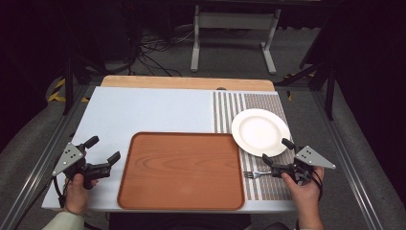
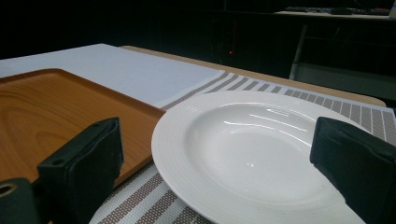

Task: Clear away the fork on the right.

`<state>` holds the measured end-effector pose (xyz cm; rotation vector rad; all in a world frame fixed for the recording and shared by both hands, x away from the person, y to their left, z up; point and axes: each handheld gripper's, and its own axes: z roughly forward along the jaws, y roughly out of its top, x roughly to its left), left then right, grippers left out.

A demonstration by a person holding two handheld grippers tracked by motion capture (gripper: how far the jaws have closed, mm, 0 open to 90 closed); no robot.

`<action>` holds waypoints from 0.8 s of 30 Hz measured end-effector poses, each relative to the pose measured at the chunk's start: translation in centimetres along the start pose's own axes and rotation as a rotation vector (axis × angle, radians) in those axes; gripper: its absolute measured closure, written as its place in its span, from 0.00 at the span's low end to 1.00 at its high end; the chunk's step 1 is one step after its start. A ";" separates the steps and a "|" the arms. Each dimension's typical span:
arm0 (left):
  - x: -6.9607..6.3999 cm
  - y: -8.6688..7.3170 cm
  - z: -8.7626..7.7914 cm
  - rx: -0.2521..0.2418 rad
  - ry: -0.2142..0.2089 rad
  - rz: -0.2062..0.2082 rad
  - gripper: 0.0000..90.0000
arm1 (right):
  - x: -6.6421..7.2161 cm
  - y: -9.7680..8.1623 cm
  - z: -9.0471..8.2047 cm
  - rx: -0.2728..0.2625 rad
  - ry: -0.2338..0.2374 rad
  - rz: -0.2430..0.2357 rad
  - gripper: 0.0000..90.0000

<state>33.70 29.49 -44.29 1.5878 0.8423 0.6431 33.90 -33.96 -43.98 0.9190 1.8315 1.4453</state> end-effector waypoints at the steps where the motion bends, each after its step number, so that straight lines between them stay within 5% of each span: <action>1: 0.1 0.0 -0.1 -0.002 -0.002 -0.009 0.03 | 0.0 0.0 0.0 0.000 0.000 0.000 0.04; 16: 0.3 0.0 -0.1 -0.011 0.016 -0.016 0.03 | 0.1 0.2 -0.1 0.014 0.019 -0.013 0.04; 24: 0.4 0.0 -0.4 -0.007 0.027 -0.013 0.03 | 0.2 0.6 0.2 0.007 0.079 -0.013 0.03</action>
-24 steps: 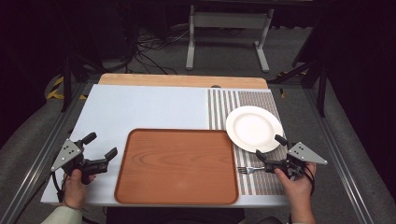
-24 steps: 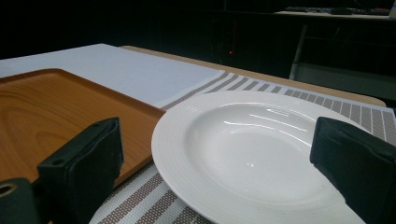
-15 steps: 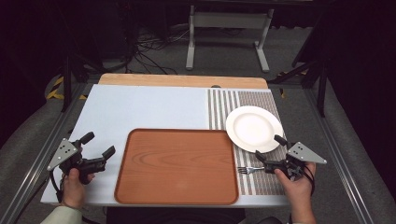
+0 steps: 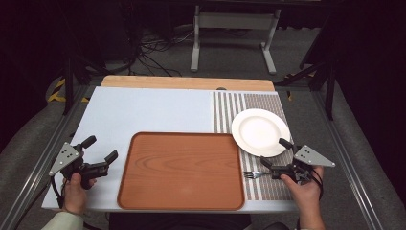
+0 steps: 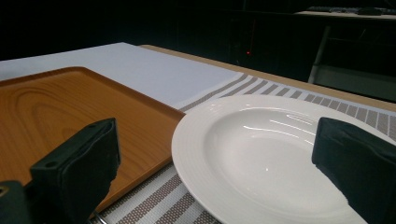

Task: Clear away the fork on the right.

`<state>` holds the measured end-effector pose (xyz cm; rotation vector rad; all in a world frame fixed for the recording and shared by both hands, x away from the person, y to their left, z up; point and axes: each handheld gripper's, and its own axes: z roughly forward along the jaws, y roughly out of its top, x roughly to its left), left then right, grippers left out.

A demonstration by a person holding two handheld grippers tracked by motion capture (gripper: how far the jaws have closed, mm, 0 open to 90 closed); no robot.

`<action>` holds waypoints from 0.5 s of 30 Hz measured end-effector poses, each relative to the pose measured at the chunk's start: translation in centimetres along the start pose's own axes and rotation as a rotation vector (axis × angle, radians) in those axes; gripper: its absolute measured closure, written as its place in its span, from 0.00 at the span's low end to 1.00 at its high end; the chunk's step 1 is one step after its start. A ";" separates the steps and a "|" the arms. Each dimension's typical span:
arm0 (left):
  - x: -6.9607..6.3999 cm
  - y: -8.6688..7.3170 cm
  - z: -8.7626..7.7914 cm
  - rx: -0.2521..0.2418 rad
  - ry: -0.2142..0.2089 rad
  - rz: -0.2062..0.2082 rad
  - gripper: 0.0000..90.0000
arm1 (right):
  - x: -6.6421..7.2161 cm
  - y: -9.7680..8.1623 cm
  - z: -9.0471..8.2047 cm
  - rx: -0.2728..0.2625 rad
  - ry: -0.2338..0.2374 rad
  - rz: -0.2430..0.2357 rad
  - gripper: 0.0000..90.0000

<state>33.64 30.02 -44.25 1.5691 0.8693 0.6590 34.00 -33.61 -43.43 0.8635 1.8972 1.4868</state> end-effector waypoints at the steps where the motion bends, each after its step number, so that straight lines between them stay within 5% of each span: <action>1: 0.0 0.0 0.0 -0.003 0.003 -0.006 0.03 | 0.0 0.1 0.1 -0.002 0.009 0.003 0.03; 15: 0.0 -0.1 0.0 0.006 0.003 0.002 0.03 | 0.1 3.4 1.1 0.067 0.079 -0.023 0.04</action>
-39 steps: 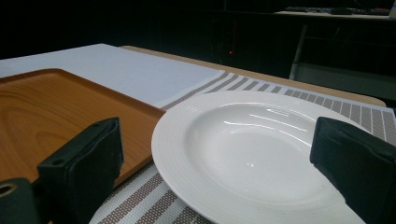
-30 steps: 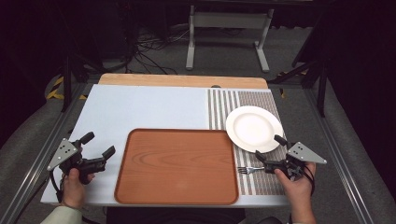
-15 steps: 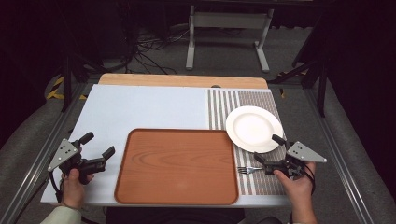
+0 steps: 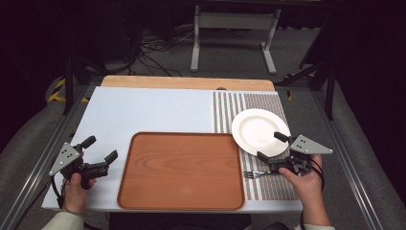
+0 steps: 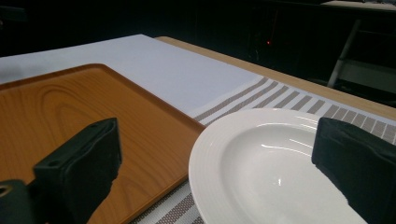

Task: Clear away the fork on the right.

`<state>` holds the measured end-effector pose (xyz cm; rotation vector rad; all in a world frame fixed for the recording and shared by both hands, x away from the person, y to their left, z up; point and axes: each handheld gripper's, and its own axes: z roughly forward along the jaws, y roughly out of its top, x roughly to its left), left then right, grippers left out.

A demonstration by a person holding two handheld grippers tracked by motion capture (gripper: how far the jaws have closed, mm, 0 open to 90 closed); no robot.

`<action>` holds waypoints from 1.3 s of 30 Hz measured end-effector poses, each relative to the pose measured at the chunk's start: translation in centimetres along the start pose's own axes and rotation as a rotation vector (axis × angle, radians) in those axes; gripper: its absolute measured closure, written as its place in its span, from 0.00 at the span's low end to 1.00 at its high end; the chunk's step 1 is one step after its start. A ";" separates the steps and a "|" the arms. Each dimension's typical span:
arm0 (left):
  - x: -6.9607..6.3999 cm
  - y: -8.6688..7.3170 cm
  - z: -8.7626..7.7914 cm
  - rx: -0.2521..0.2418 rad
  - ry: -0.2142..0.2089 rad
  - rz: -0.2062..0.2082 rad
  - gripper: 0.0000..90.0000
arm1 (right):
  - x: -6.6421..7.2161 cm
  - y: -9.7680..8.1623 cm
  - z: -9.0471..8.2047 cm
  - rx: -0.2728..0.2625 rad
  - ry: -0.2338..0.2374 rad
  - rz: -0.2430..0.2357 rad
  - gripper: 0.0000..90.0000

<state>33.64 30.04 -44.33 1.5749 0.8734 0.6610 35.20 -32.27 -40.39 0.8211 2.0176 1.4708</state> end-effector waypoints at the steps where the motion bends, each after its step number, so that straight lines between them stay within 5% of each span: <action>1: 0.0 0.0 0.0 0.000 0.001 -0.001 0.03 | 0.1 0.3 0.0 0.014 -0.006 0.004 0.04; 6: 0.0 0.0 0.0 0.000 0.003 0.000 0.03 | 0.3 1.5 0.2 0.029 0.014 -0.016 0.04; 16: 0.0 0.0 0.0 0.000 0.006 -0.002 0.03 | 0.0 2.6 1.0 0.142 0.042 -0.076 0.05; 39: 0.0 0.0 -0.1 0.000 0.008 -0.002 0.03 | 0.5 4.2 3.4 0.534 0.141 -0.264 0.07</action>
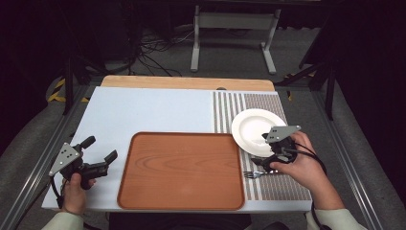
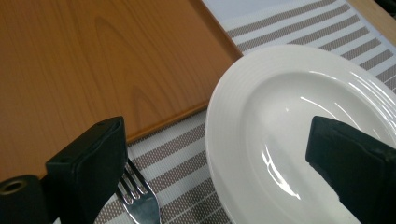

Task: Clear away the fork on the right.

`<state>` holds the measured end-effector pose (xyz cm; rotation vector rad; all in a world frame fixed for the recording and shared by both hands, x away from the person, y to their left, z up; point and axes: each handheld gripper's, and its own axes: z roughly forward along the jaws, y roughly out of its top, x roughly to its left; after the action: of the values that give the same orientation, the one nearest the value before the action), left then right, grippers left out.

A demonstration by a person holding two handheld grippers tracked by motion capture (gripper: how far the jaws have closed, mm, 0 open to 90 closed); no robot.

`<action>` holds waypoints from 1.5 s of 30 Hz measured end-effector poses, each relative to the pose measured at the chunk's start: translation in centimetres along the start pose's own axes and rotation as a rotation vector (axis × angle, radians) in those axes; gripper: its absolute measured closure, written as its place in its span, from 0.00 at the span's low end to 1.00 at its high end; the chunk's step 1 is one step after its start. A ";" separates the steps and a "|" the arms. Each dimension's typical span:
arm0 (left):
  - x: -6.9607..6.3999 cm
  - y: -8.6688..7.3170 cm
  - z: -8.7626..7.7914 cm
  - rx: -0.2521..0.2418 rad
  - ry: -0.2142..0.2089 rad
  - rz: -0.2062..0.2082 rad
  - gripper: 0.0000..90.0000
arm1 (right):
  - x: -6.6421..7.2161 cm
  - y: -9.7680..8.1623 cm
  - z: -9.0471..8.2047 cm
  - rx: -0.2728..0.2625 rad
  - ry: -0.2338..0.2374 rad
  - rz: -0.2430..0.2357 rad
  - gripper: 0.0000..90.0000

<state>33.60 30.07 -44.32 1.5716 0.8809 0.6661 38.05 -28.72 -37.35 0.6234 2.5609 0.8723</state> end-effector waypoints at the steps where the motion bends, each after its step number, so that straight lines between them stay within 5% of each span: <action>1: 0.0 0.0 0.0 0.000 0.000 0.000 0.03 | 0.0 0.0 0.1 0.009 0.002 -0.004 0.07; 13: 0.1 0.0 0.0 0.004 0.000 -0.006 0.03 | 0.2 0.5 1.1 0.176 0.065 -0.083 0.08; 45: 0.1 -0.1 0.1 0.005 -0.001 -0.009 0.03 | 0.2 -0.8 2.3 0.449 0.173 -0.120 0.14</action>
<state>33.70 30.08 -44.43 1.5716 0.8896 0.6572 38.70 -28.08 -39.56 0.5251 2.9423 0.3200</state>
